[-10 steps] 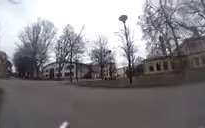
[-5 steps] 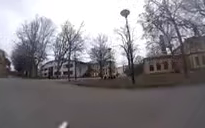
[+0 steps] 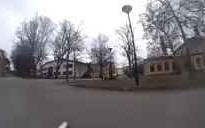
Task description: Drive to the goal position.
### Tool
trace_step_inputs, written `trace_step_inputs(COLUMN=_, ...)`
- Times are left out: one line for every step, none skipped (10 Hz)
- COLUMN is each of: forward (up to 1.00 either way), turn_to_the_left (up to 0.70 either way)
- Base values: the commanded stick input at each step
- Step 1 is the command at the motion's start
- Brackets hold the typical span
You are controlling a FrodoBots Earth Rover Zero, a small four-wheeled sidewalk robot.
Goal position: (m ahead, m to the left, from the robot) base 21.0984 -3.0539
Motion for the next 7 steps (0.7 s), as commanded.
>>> trace_step_inputs(forward=1.00, turn_to_the_left=0.40)
trace_step_inputs(forward=1.00, turn_to_the_left=0.40)
trace_step_inputs(forward=1.00, turn_to_the_left=0.40)
trace_step_inputs(forward=1.00, turn_to_the_left=0.40)
trace_step_inputs(forward=1.00, turn_to_the_left=0.40)
trace_step_inputs(forward=1.00, turn_to_the_left=0.40)
trace_step_inputs(forward=1.00, turn_to_the_left=0.40)
